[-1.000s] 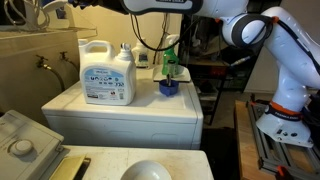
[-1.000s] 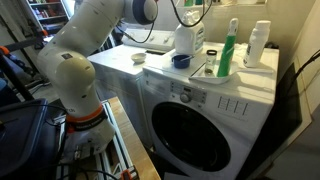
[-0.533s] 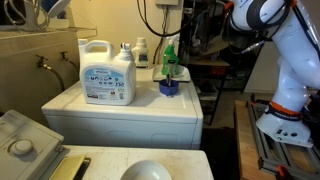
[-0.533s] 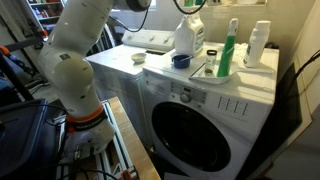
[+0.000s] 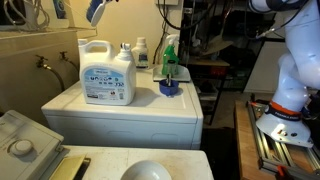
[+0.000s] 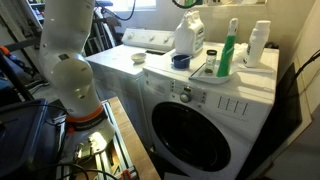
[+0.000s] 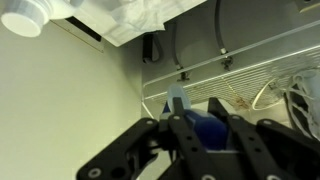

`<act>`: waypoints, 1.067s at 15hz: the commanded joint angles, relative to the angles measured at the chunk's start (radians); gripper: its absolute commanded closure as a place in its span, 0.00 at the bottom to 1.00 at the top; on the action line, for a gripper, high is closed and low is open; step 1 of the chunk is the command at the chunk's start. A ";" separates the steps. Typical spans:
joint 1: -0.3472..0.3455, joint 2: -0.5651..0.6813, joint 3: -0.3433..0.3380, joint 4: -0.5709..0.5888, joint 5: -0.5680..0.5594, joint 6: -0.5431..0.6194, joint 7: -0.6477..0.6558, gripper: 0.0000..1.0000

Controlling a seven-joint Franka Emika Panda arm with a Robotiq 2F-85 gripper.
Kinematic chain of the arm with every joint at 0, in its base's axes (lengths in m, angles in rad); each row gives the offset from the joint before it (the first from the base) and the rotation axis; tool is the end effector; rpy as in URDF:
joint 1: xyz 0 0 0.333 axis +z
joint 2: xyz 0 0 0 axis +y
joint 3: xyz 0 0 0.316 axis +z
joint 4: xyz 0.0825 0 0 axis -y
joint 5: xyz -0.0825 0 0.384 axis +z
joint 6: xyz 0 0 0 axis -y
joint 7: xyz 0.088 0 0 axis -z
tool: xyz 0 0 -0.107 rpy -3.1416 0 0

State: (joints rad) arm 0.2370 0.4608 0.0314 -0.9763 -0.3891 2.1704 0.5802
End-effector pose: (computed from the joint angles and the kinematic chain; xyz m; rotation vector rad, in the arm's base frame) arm 0.7005 0.1698 0.6945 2.8283 -0.3170 1.2265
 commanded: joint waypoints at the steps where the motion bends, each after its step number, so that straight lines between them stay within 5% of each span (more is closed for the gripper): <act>1: -0.023 -0.177 -0.007 -0.240 0.013 -0.033 0.067 0.89; 5: -0.039 -0.309 -0.011 -0.414 0.026 -0.156 0.062 0.89; 7: -0.063 -0.366 0.004 -0.506 0.104 -0.047 0.037 0.90; 8: -0.037 -0.260 -0.011 -0.353 0.049 -0.122 0.054 0.70; 12: -0.045 -0.330 -0.007 -0.453 0.085 -0.077 0.050 0.70; 13: -0.052 -0.316 0.008 -0.424 0.056 -0.136 0.033 0.90; 16: -0.054 -0.309 0.010 -0.374 0.020 -0.346 -0.073 0.90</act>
State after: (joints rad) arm 0.1931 0.1384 0.0320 -1.4116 -0.3462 1.9817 0.5948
